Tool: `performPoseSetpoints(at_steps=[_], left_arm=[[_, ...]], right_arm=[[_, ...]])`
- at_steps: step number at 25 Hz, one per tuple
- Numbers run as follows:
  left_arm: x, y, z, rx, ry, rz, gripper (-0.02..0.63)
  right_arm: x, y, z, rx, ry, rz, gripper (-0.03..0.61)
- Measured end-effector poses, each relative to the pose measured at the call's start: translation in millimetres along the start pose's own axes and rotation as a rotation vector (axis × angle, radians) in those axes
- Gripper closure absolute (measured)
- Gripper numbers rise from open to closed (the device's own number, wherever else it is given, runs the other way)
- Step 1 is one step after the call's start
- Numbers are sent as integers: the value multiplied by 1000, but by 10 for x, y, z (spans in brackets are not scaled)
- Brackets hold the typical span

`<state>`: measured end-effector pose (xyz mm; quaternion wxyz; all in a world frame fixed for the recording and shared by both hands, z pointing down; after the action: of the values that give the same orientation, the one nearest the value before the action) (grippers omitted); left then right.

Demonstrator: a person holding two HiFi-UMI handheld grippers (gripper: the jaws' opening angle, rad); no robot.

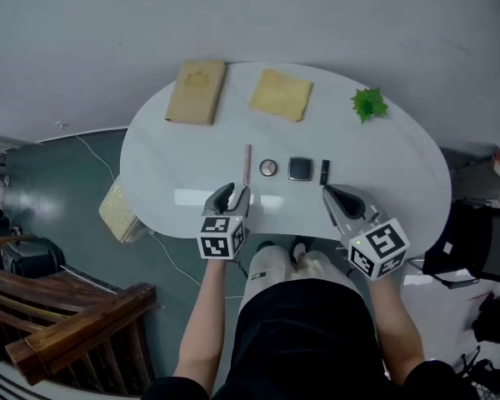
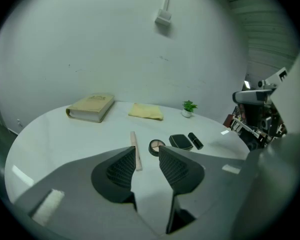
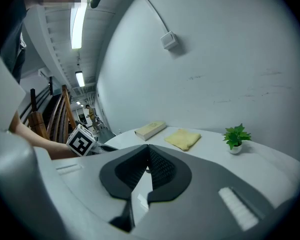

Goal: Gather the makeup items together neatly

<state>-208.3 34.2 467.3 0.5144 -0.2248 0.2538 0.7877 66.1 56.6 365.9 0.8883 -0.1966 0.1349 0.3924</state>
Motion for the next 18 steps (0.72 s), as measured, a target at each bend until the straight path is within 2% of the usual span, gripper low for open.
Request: performPoseSetpoints(at_steps=[11,18], left_arm=[[582,-108,-521,-178,-131,140,472],[970,-79,-687,-208,-219,207,493]], right_arm=[[40,497,-259,16,-77,96,569],[107,858,-355,28,-116,150,569]])
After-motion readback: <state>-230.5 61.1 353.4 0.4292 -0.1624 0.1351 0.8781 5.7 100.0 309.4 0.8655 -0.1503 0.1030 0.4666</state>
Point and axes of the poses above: the fingertips, and each gripper's own axes: x backward along the fingers, y to its left, z out of its underside, the point moved 8 cm from there along x, backward along the fingers
